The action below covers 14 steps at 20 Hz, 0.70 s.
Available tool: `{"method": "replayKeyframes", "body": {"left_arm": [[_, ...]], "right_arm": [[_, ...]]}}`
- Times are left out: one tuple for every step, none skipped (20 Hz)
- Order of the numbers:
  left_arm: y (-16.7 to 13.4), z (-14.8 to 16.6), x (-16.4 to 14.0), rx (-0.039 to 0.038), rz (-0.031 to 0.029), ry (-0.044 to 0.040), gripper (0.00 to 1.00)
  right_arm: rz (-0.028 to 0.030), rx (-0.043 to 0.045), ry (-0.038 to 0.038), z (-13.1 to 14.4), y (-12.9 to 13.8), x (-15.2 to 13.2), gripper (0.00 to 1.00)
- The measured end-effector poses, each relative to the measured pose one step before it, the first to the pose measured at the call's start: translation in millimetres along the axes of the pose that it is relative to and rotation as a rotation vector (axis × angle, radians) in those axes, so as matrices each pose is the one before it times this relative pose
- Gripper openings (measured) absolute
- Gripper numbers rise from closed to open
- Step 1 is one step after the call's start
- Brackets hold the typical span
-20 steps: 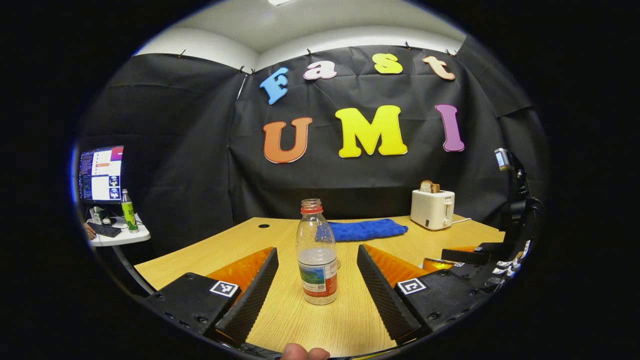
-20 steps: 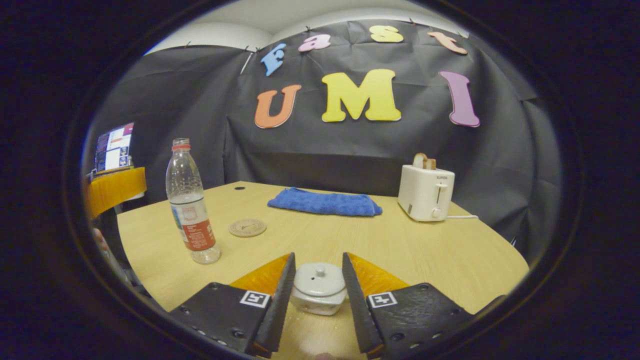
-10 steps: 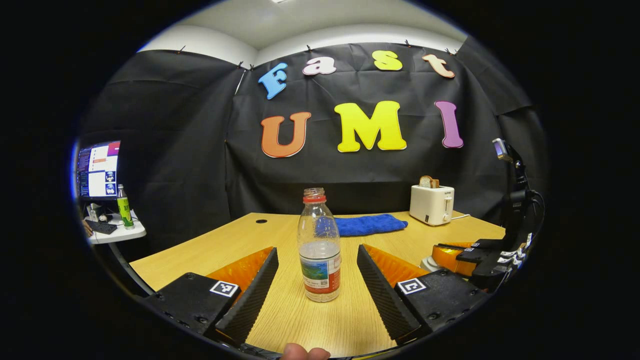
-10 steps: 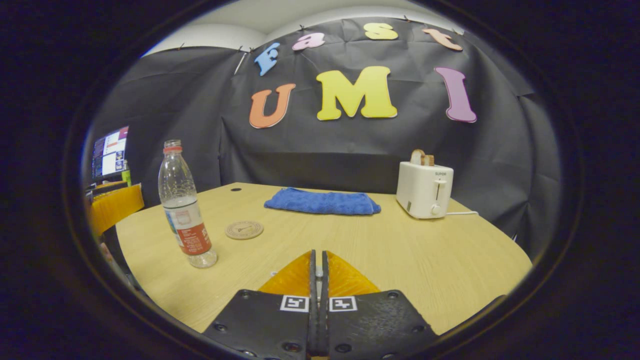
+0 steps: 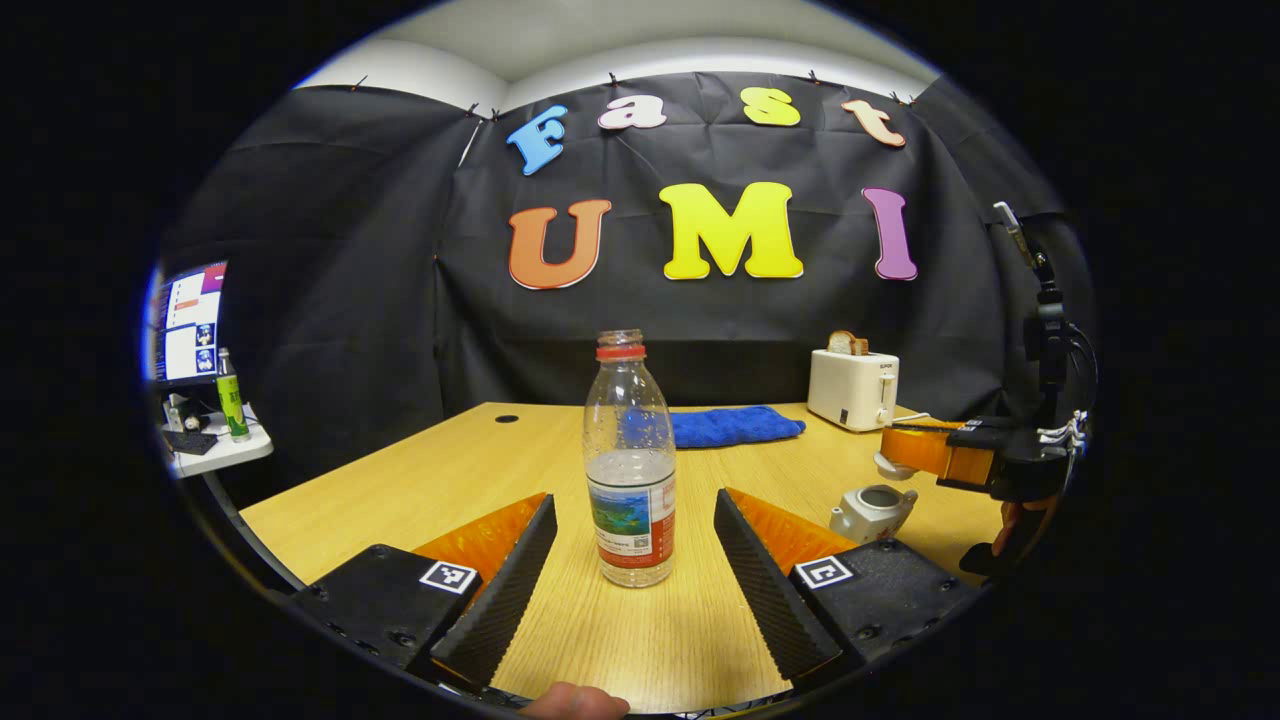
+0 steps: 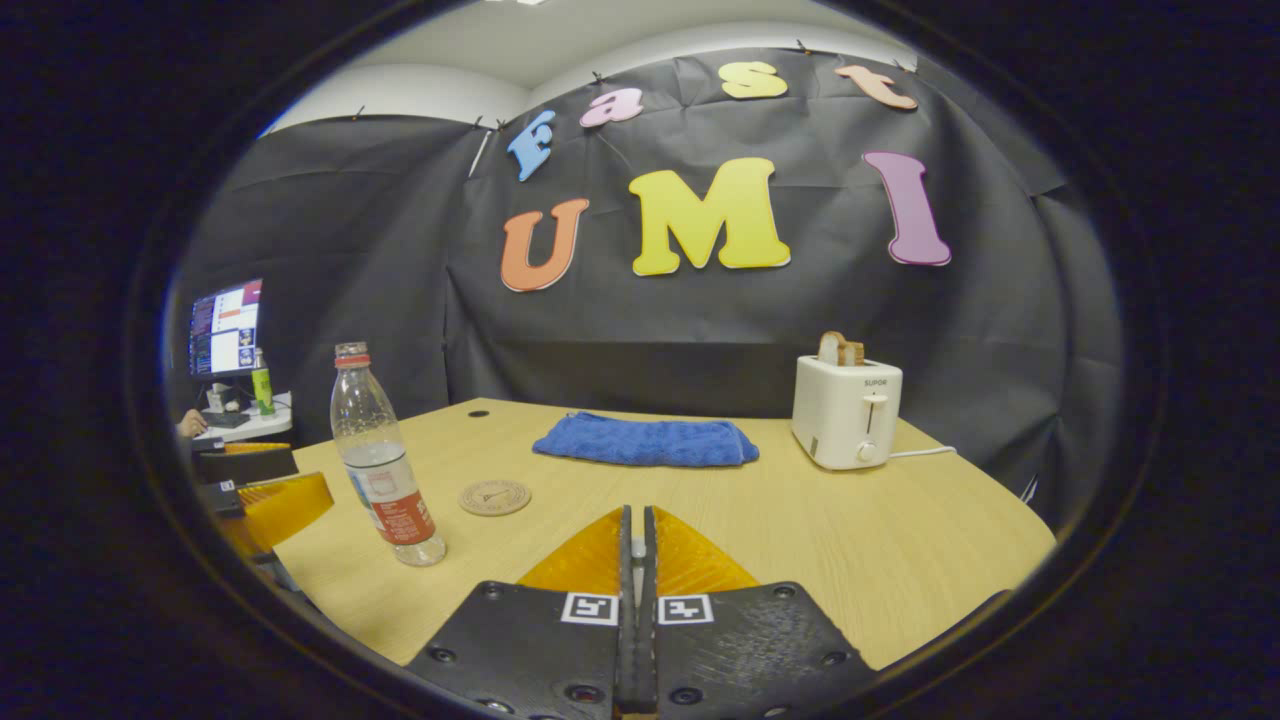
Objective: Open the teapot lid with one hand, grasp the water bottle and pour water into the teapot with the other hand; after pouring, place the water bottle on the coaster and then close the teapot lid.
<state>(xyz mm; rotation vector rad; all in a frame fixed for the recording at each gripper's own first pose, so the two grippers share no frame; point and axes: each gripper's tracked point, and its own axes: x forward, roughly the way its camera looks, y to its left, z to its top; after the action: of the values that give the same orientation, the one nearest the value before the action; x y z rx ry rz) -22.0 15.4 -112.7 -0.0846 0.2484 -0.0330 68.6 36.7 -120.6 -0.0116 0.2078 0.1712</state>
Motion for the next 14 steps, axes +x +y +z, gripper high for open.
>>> {"method": "replayKeyframes", "body": {"left_arm": [[-2.02, -3.51, 2.39, -0.00157, -0.00996, 0.01391, 0.99], [-0.68, -5.02, 2.59, -0.00142, -0.00642, 0.01356, 0.99], [-0.15, -4.19, 4.17, -0.00156, -0.00566, 0.01371, 0.99], [1.12, -3.22, 5.02, 0.00007, 0.0022, 0.01072, 0.99], [2.74, -2.82, 6.16, 0.00085, 0.00445, 0.01193, 0.99], [2.93, -2.24, 6.14, 0.00112, 0.00469, 0.00864, 0.99], [3.17, -2.11, 6.82, -0.00115, 0.00486, 0.01132, 1.0], [3.28, -3.98, 5.88, -0.00394, 0.00258, 0.00989, 1.0], [2.05, -2.7, 6.32, -0.00619, -0.00024, 0.00957, 1.0], [-0.37, -2.34, 5.44, -0.00836, -0.00661, 0.00953, 1.0], [-1.18, -2.48, 3.84, -0.00826, -0.00884, 0.00982, 1.0], [-0.51, -0.25, 2.83, -0.00429, -0.00558, 0.00722, 1.0], [-1.27, 0.74, 1.7, -0.00064, -0.00549, 0.00379, 1.0], [-0.06, -0.2, 1.84, 0.00024, -0.00315, -0.00157, 0.99]], "right_arm": [[-0.00199, -0.0013, -0.00389, 2.23, -2.4, -3.28, 0.0], [-0.00126, -0.00261, -0.00194, 1.19, -0.65, -3.01, 0.0], [-0.00019, -0.00061, 0.00057, 0.39, -1.19, -3.61, 0.0], [0.00047, -0.00008, 0.0006, -0.5, 0.18, -3.32, 0.02], [-0.00093, -0.00331, -0.001, 1.58, -0.89, -3.21, 0.02], [-0.00177, -0.00363, -0.00333, 0.88, -0.92, -3.78, 0.02], [-0.00022, -0.00452, -0.00348, 1.69, -0.95, -3.68, 0.02], [-0.00027, -0.00284, -0.00121, 0.31, -0.66, -3.52, 0.02], [0.00117, -0.00086, -0.00155, 1.19, -0.65, -2.73, 0.02], [-0.00168, -0.00089, -0.00214, 0.3, -0.9, -2.61, 0.02], [-0.00213, -0.00218, -0.00241, 1.9, -1.63, -2.55, 0.02], [-0.00301, -0.00198, -0.00182, 0.19, -2.29, -1.29, 0.02], [-0.00209, 0.0004, -0.00148, 0.96, -1.5, -1.69, 0.02], [-0.00214, 0.00138, -0.00061, -0.94, -2.06, -1.64, 0.02]]}}
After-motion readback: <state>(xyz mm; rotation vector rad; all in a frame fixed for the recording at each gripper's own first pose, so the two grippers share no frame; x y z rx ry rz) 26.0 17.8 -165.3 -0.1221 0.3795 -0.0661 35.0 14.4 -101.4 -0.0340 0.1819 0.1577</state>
